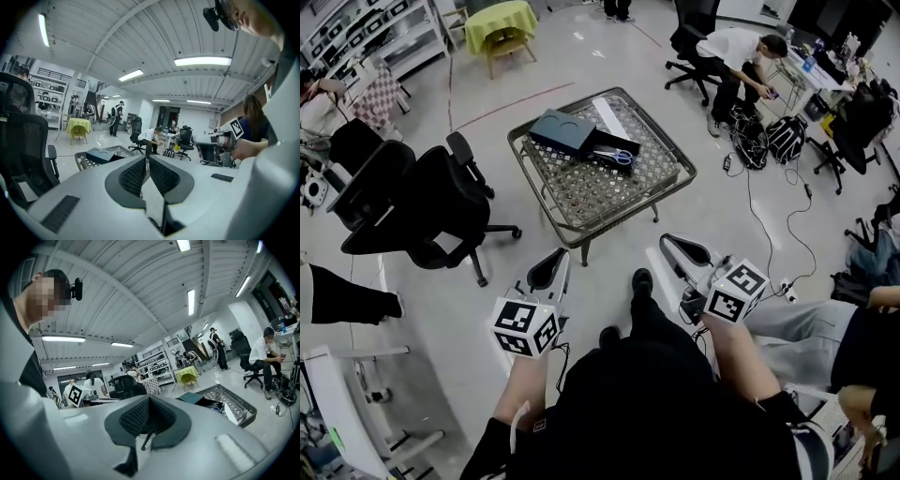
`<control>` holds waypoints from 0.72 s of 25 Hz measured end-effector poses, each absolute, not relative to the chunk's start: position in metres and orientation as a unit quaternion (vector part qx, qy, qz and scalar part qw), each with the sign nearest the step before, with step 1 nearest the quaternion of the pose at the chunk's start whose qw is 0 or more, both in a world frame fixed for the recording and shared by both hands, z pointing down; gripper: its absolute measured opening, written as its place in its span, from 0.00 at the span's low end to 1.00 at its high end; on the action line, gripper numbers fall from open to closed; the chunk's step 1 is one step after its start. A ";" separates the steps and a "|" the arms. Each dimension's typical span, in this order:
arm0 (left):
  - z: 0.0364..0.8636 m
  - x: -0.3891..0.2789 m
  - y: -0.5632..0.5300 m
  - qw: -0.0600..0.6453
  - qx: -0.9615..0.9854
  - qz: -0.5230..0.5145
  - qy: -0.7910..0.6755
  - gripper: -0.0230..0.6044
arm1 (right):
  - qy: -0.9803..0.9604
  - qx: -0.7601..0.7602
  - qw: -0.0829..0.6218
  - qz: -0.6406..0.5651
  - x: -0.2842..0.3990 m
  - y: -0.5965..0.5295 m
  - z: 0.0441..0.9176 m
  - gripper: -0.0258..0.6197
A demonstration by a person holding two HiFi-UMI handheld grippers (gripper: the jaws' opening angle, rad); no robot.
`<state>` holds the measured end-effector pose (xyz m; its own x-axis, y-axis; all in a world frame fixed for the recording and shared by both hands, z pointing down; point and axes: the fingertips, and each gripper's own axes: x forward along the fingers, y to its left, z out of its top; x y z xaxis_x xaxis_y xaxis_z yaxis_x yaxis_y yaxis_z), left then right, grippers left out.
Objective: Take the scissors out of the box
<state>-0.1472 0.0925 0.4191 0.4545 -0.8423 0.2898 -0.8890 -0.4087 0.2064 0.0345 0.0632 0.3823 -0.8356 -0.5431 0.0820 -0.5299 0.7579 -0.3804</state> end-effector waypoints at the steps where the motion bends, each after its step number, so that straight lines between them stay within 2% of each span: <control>1: 0.420 -0.146 0.089 0.167 0.836 0.072 -0.517 0.08 | 0.938 -0.286 0.017 -0.197 0.036 0.057 0.383 0.06; 8: 0.427 -0.134 0.045 0.170 0.829 0.084 -0.526 0.08 | 0.937 -0.282 0.030 -0.203 0.053 0.000 0.389 0.06; 18: 0.413 -0.081 -0.069 0.137 0.815 0.105 -0.554 0.08 | 0.939 -0.254 0.040 -0.226 0.102 -0.112 0.408 0.06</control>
<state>-0.0809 -0.0695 0.4126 0.3651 -0.8732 0.3228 -0.9308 -0.3497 0.1067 0.1022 -0.1119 0.4080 -0.8673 -0.4962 0.0399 -0.4601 0.7684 -0.4449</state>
